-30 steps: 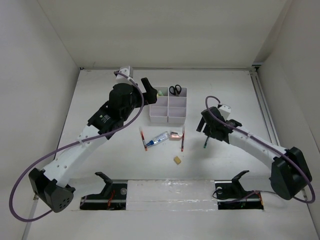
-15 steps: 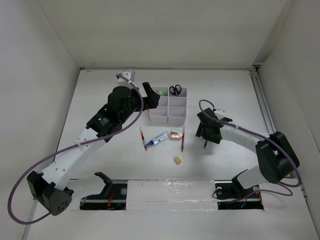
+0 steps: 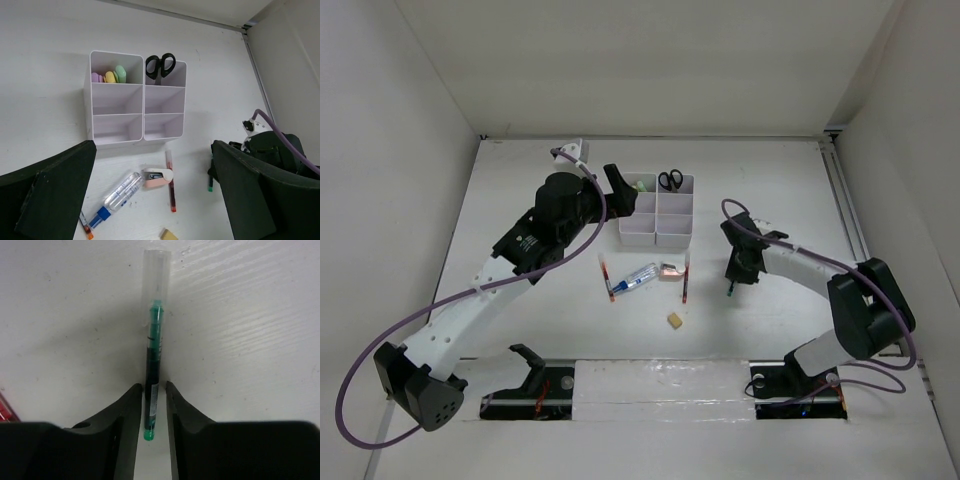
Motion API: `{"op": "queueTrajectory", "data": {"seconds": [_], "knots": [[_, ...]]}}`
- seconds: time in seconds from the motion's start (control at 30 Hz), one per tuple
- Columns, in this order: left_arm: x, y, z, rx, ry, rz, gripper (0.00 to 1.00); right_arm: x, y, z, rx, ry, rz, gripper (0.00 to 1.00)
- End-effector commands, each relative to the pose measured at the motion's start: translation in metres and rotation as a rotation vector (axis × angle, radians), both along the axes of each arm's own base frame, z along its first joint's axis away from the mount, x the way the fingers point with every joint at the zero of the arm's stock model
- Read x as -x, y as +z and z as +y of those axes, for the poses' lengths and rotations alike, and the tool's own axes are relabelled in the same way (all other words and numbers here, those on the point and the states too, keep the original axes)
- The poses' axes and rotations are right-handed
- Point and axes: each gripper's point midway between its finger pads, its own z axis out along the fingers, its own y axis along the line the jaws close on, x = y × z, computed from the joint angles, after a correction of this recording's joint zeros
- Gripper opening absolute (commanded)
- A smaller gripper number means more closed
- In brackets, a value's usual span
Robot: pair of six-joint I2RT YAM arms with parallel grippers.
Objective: Sort the stationery into containers
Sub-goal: Grab a piece of stationery with the right arm, then pass the stationery from the right arm to the left
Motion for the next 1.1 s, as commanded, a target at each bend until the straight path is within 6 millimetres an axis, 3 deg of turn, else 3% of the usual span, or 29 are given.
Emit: {"op": "queueTrajectory", "data": {"seconds": [0.0,0.07,0.17,0.27,0.37,0.57,0.6,0.67,0.87,0.93,1.07], "knots": [[-0.001,0.029,0.007,0.025,0.026,-0.066,1.0,-0.004,0.001,0.006,-0.037,0.026,0.029,0.3],[0.0,0.026,0.008,0.019,0.026,-0.058,1.0,-0.003,0.001,0.007,-0.04,0.04,0.033,0.22],[0.001,0.029,0.011,0.014,0.034,-0.071,1.0,-0.003,0.001,0.006,-0.045,0.043,0.038,0.0],[-0.001,0.023,0.009,0.008,0.034,-0.062,1.0,-0.004,0.004,0.009,-0.079,0.071,0.018,0.0],[0.001,0.01,-0.015,0.031,-0.081,-0.039,1.0,-0.01,0.017,0.029,-0.175,0.148,-0.066,0.0],[0.02,-0.024,-0.073,0.113,-0.39,0.05,1.0,-0.007,0.105,0.079,-0.323,0.327,-0.409,0.0],[0.022,-0.017,-0.079,0.146,-0.425,0.023,1.0,-0.006,0.116,0.082,-0.33,0.347,-0.446,0.0],[0.031,-0.025,-0.092,0.177,-0.507,0.046,1.0,-0.004,0.145,0.092,-0.361,0.404,-0.541,0.0],[0.058,-0.021,-0.125,0.227,-0.649,0.036,1.0,0.018,0.204,0.132,-0.469,0.606,-0.721,0.0],[0.066,-0.022,-0.134,0.245,-0.683,0.041,1.0,0.023,0.214,0.141,-0.484,0.644,-0.742,0.0],[0.063,-0.026,-0.137,0.249,-0.68,0.054,0.98,0.031,0.244,0.149,-0.525,0.67,-0.837,0.0]]}}
